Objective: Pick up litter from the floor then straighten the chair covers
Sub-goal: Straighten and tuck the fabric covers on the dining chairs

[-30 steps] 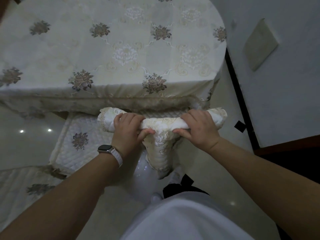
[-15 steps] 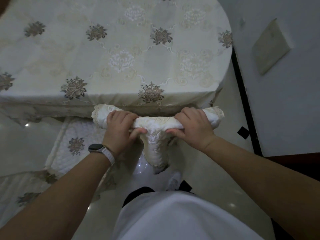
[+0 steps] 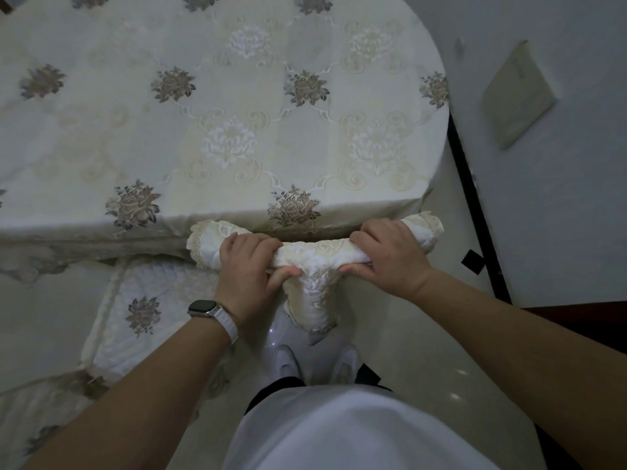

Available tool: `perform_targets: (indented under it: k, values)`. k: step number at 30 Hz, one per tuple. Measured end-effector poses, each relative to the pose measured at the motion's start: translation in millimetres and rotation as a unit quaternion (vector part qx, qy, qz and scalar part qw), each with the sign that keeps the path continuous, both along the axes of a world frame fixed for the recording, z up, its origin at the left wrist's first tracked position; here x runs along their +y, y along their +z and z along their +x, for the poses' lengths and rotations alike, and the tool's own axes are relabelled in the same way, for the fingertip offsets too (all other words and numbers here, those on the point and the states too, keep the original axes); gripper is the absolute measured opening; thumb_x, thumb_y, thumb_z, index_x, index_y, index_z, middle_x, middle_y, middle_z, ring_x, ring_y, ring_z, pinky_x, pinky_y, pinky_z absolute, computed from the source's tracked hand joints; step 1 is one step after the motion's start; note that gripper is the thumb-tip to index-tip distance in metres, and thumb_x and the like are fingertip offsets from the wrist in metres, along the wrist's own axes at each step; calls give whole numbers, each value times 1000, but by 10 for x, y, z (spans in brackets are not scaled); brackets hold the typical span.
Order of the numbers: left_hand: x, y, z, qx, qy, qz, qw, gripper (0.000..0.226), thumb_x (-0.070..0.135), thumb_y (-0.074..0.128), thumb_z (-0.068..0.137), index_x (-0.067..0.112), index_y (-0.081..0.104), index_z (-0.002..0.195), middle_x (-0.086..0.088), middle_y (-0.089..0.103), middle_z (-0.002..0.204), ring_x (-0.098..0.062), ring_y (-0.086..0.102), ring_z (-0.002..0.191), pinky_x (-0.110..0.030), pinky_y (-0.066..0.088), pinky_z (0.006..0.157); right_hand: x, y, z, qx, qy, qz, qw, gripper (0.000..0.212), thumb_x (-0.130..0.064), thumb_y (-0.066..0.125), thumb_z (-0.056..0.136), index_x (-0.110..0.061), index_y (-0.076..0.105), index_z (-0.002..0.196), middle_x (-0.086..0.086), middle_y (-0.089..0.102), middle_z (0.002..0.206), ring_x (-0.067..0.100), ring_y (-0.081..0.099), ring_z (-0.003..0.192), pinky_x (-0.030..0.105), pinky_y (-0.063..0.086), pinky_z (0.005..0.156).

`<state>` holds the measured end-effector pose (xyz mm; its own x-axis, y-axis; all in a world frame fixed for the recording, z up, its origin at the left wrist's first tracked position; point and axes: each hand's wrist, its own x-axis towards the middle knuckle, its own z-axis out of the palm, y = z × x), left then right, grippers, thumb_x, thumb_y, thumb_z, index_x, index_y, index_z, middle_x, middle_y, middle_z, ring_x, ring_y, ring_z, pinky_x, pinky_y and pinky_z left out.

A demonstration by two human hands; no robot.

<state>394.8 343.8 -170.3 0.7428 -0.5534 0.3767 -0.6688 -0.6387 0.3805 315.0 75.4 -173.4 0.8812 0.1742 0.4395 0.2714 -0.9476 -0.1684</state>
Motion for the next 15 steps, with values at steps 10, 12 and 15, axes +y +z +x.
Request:
perform_targets:
  k: [10,12,15]
  values:
    - [-41,29,-26,16,5,20,1000,68,70,37,91,10,66,101,-7,64,99,-25,53,98,-59,36,98,-70,47,57,30,26,-2,999,60,-66,48,89,-9,65,93,9,57,86,28,52,74,38,45,64]
    - [-45,58,-41,26,11,28,999,69,71,35,91,11,67,102,-6,64,101,-25,52,100,-60,36,99,-74,53,52,31,25,-4,999,60,-66,47,89,-10,65,91,9,57,85,28,52,74,37,44,64]
    - [-72,109,-95,34,24,58,997,67,69,34,92,12,67,105,-6,64,104,-26,52,102,-60,36,100,-60,78,51,35,26,-8,999,59,-67,45,89,-11,64,91,8,57,84,28,52,74,35,39,64]
